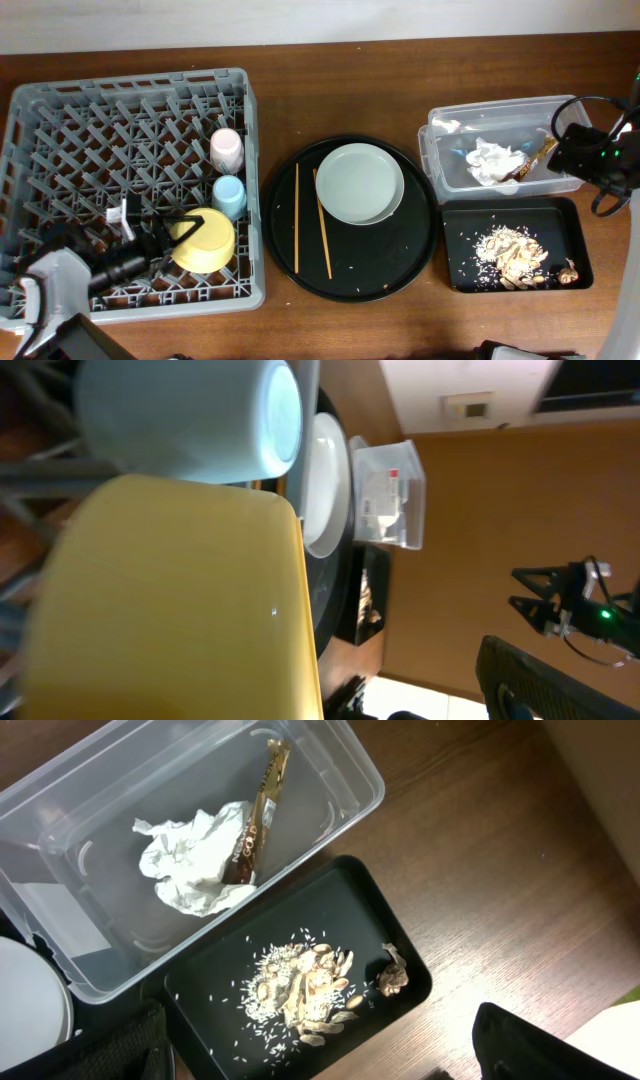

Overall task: Sort waste into correct bins and load items into the dishwasher rack
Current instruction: 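Lower the yellow bowl into the rack front and open the left gripper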

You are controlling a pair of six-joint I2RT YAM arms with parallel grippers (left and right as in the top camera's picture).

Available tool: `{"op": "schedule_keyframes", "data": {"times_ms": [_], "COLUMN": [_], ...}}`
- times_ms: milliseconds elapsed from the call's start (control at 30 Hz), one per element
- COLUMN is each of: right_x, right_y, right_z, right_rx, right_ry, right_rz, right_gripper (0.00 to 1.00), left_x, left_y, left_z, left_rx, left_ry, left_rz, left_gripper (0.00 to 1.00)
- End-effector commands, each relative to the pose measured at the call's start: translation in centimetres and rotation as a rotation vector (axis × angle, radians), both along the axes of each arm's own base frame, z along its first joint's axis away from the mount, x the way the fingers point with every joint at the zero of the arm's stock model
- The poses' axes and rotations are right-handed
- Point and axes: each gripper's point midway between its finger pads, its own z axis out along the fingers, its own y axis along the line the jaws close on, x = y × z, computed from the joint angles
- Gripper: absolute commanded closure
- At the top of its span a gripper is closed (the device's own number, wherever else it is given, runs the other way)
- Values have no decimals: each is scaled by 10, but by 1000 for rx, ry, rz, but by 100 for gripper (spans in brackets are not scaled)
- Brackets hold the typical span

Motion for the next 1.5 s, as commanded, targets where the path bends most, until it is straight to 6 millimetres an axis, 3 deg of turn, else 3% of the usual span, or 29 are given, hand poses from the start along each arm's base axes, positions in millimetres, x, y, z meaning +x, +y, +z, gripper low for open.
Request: {"op": "schedule_keyframes", "data": {"times_ms": [0, 167, 300, 433, 467, 500, 633, 933, 1033, 1200, 1367, 1400, 1433, 1467], "right_x": [-1, -1, -1, -1, -1, -1, -1, -1, -1, -1, -1, -1, -1, -1], "right_y": [-5, -5, -5, -5, -5, -5, -5, -5, -5, -5, -5, -5, -5, -5], "right_z": [1, 1, 1, 1, 1, 1, 1, 1, 1, 1, 1, 1, 1, 1], "right_rx": [-13, -13, -13, -13, -12, -13, -13, -13, -13, -13, -13, -13, -13, -13], "right_ry": [-1, -1, -1, -1, -1, -1, -1, -1, -1, -1, -1, -1, -1, -1], "right_rz": [-27, -27, -27, -27, -27, -27, -27, -27, -27, -27, -27, -27, -27, -27], "right_gripper": [1, 1, 1, 1, 1, 1, 1, 1, 1, 1, 1, 1, 1, 1], "left_x": [13, 18, 11, 10, 11, 14, 9, -10, -8, 14, 24, 26, 26, 23], "left_y": [26, 39, 38, -11, -20, -24, 8, 3, -1, -38, -40, -39, -36, -30], "left_z": [20, 67, 74, 94, 96, 86, 47, -5, -5, 22, 37, 40, 40, 36], "left_rx": [144, 285, 465, 415, 406, 484, 763, 884, 860, 667, 660, 667, 682, 720], "left_ry": [-12, -22, 31, -56, -76, -54, 215, 362, 355, 194, 140, 134, 137, 160], "left_rz": [-5, 6, 35, -78, -111, -134, 0, -12, -12, -75, -68, -62, -55, -43], "left_gripper": [1, 1, 1, 1, 31, 100, 100, 99, 95, 90, 81, 77, 67, 48]}}
